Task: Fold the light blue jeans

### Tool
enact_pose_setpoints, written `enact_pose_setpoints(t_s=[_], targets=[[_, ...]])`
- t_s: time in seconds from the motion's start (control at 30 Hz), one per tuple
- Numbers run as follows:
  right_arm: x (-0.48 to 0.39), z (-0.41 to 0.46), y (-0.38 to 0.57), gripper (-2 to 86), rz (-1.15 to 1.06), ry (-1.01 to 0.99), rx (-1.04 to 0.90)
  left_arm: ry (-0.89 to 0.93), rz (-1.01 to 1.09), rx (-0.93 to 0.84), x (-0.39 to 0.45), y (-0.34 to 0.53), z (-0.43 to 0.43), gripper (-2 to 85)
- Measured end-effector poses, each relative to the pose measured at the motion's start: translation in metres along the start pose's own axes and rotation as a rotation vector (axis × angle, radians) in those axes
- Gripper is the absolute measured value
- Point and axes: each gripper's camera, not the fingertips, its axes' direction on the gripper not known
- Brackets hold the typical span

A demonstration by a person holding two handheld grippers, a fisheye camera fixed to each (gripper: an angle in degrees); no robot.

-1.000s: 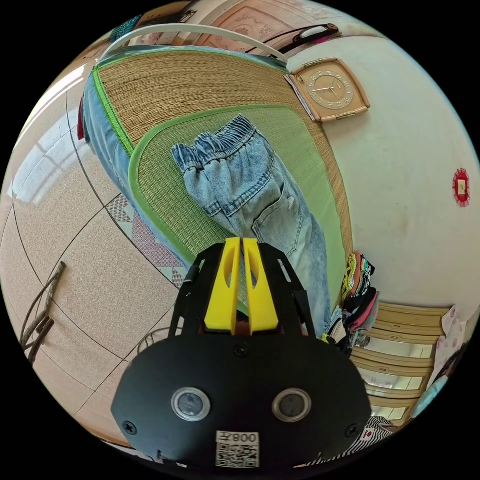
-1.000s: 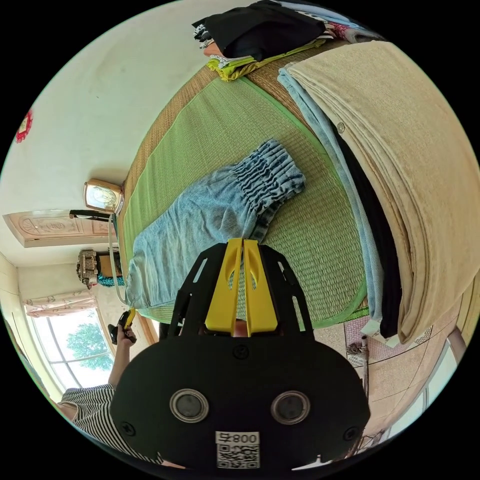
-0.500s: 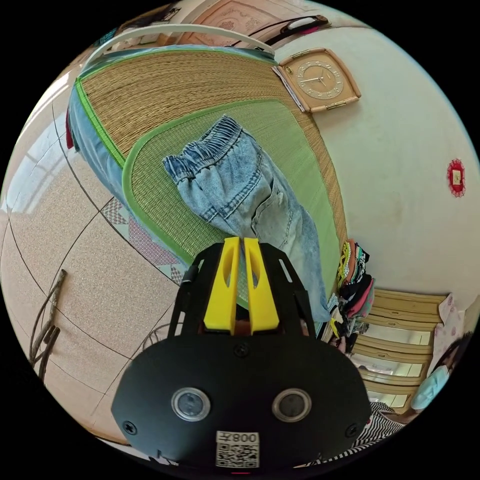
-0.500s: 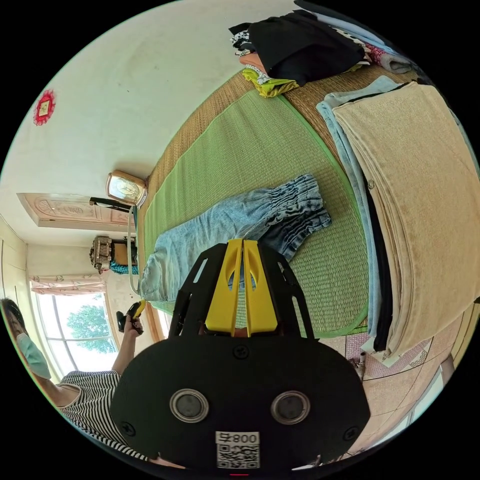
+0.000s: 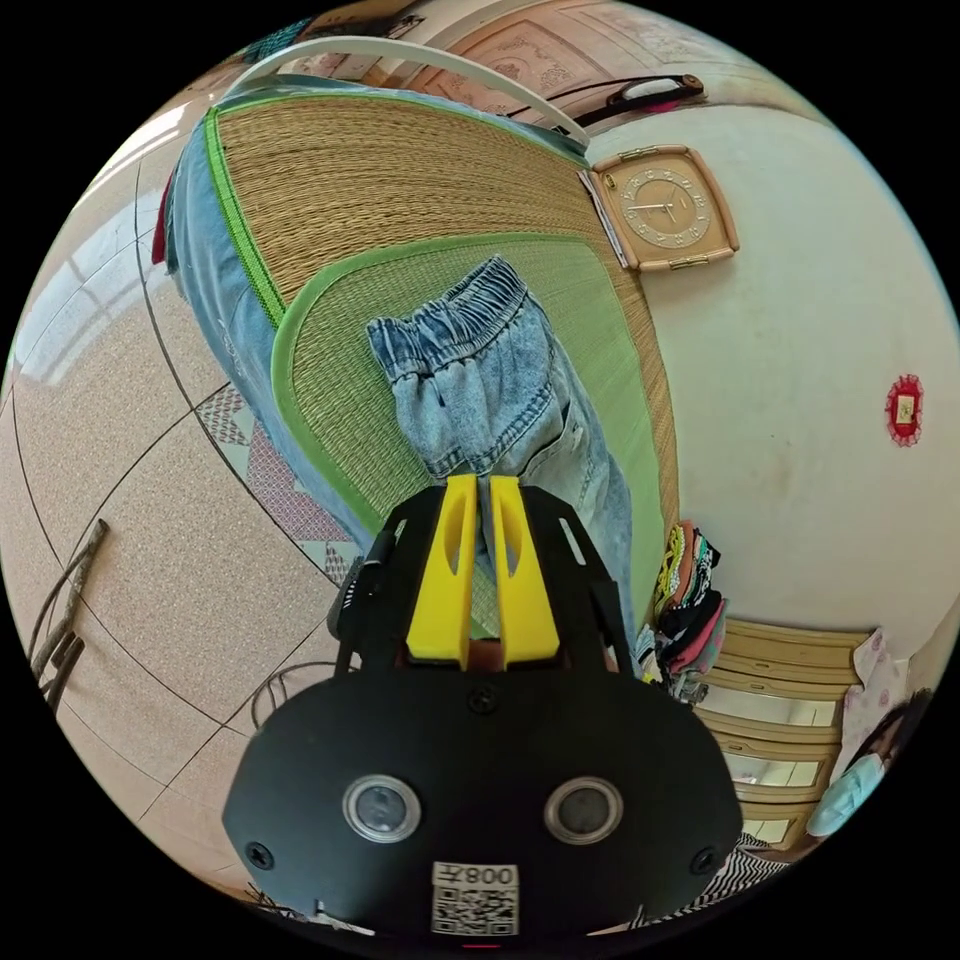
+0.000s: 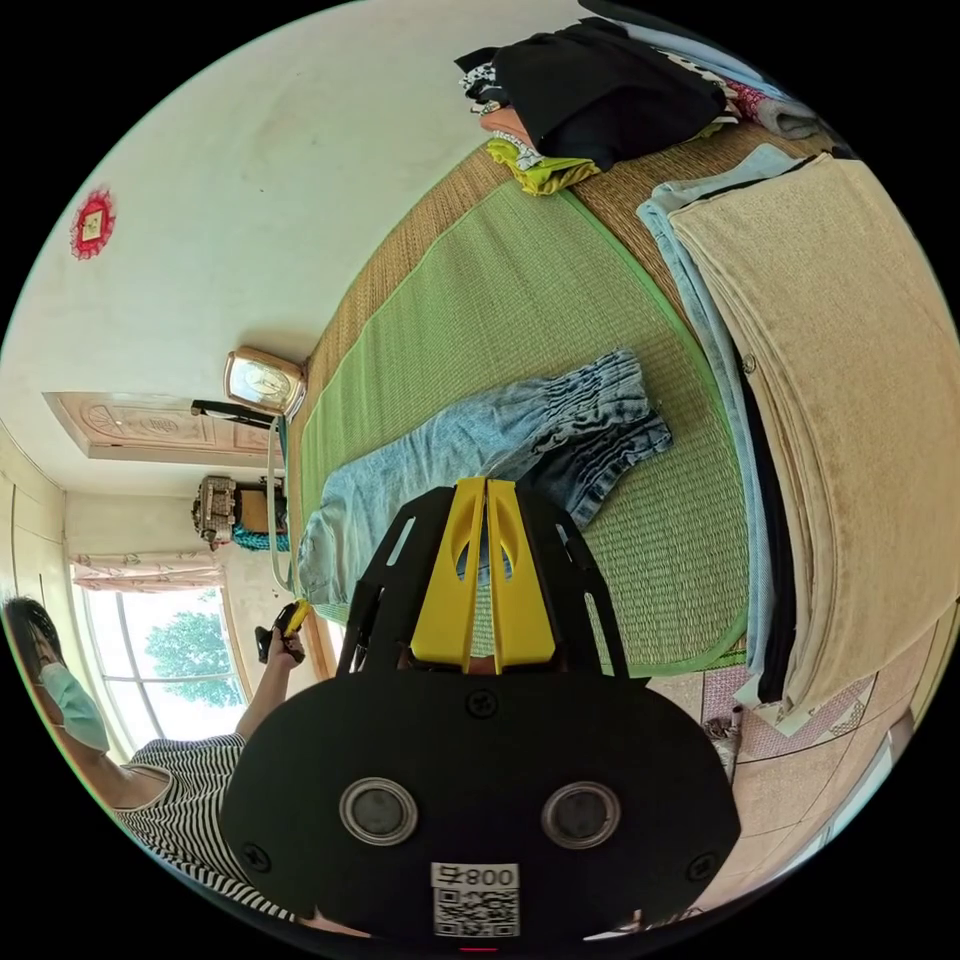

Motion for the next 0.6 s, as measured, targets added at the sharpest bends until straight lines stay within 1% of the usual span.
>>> enact_pose_setpoints(t_s=[0.1,0.3,0.37,0.43,0.53,0.6], targets=[[0.001,0.0,-0.001,0.0,-0.011,-0.014,0.003,0.015,0.043,0.013,0.015,-0.001,0.0,1.8],[0.0,-0.003,-0.005,0.0,-0.038,-0.081,0.038,0.125,0.128,0.062,0.047,-0.01,0.001,0.8],[-0.001,-0.004,-0.009,0.0,-0.045,-0.113,0.057,0.201,0.148,0.083,0.06,-0.019,0.009,0.7],[-0.004,-0.007,-0.017,0.0,-0.054,-0.153,0.083,0.237,0.169,0.097,0.074,-0.032,0.016,0.6],[-0.011,-0.011,-0.049,0.0,-0.068,-0.209,0.124,0.26,0.221,0.124,0.109,-0.066,0.033,0.7],[-0.023,-0.014,-0.092,0.0,-0.083,-0.218,0.157,0.26,0.259,0.146,0.14,-0.094,0.046,0.8]])
